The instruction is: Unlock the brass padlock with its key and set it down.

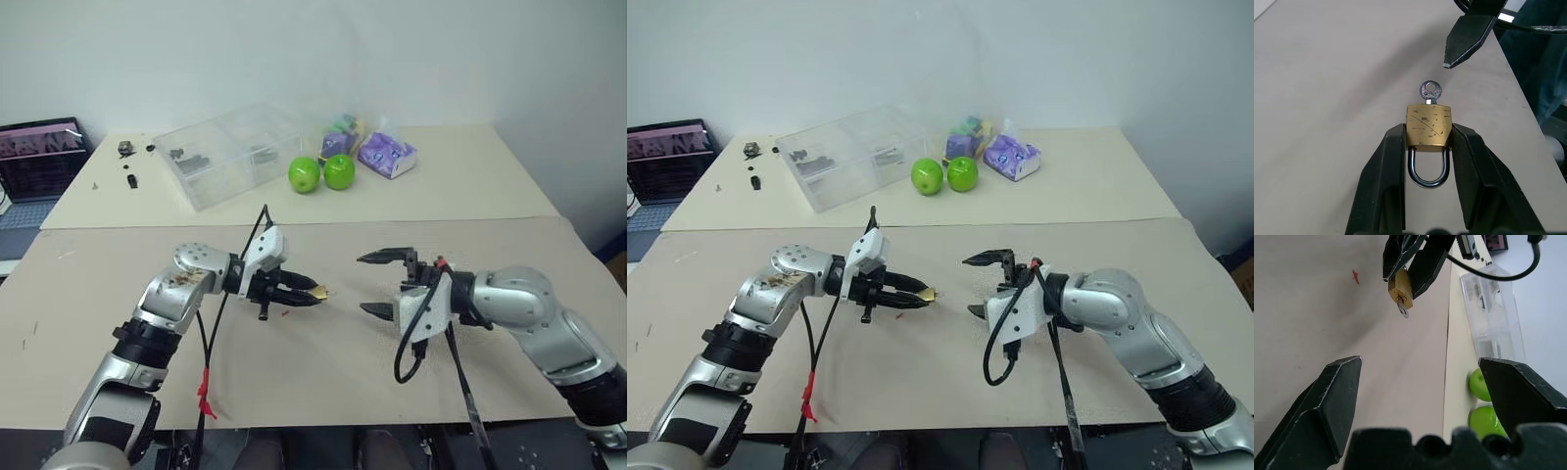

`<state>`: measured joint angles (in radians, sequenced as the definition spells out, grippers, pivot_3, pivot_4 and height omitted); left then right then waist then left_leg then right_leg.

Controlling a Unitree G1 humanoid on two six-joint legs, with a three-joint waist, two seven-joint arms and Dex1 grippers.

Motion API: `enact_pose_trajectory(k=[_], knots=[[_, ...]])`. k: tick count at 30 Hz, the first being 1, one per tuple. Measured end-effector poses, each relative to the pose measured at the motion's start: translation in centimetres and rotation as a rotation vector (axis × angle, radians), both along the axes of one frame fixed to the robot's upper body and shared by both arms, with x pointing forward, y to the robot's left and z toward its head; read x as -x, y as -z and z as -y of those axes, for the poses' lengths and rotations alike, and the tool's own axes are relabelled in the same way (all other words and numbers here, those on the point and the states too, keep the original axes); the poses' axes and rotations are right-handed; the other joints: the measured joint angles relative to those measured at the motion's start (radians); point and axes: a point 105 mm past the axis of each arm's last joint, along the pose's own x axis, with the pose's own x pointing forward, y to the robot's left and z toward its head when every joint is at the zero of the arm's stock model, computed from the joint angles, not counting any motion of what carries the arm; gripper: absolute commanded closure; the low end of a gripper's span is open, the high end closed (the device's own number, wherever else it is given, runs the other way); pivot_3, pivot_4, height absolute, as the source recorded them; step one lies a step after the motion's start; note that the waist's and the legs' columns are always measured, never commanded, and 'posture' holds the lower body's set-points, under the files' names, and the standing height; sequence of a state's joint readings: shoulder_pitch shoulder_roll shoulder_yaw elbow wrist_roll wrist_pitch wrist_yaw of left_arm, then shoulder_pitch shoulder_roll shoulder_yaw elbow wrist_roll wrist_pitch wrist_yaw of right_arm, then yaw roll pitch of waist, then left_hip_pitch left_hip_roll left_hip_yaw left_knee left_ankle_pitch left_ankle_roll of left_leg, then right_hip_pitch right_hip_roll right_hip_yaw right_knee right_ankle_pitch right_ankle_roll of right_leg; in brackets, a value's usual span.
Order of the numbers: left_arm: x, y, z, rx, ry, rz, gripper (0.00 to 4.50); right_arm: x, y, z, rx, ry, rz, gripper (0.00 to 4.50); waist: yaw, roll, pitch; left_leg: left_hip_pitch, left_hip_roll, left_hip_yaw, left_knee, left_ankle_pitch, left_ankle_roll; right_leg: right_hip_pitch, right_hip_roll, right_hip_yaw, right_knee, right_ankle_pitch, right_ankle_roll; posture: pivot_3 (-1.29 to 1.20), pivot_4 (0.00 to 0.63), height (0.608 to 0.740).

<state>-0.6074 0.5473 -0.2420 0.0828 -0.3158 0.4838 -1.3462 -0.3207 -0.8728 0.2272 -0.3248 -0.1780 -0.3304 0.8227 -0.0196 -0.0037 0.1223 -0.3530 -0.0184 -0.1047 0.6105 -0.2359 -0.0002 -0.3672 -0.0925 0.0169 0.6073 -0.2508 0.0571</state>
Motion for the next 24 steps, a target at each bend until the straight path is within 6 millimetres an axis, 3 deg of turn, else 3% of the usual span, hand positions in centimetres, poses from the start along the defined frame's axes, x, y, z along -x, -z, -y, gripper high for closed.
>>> enact_pose_trajectory(k=[9, 19, 24], knots=[[0.6, -1.5, 0.4, 0.012, 0.057, -0.035, 3.67, 0.2, -0.2, -0.7, -0.054, -0.032, 0.031, 0.00, 0.001, 0.000, 0.000, 0.000, 0.000, 0.000, 0.000, 0.000, 0.000, 0.000, 0.000, 0.000, 0.000, 0.000, 0.000, 0.00, 0.150, 0.740], [1.0, -4.5, 1.1, 0.004, 0.121, -0.065, 3.67, 0.1, -1.2, -1.7, -0.092, -0.059, 0.068, 0.00, 0.001, 0.000, 0.000, 0.000, 0.000, 0.000, 0.000, 0.000, 0.000, 0.000, 0.000, 0.000, 0.000, 0.000, 0.000, 0.00, 0.150, 0.740], [1.0, -4.6, 1.2, 0.000, 0.123, -0.077, 3.67, 0.0, -1.1, -1.7, -0.087, -0.055, 0.077, 0.00, 0.001, 0.000, 0.000, 0.000, 0.000, 0.000, 0.000, 0.000, 0.000, 0.000, 0.000, 0.000, 0.000, 0.000, 0.000, 0.00, 0.150, 0.740]])
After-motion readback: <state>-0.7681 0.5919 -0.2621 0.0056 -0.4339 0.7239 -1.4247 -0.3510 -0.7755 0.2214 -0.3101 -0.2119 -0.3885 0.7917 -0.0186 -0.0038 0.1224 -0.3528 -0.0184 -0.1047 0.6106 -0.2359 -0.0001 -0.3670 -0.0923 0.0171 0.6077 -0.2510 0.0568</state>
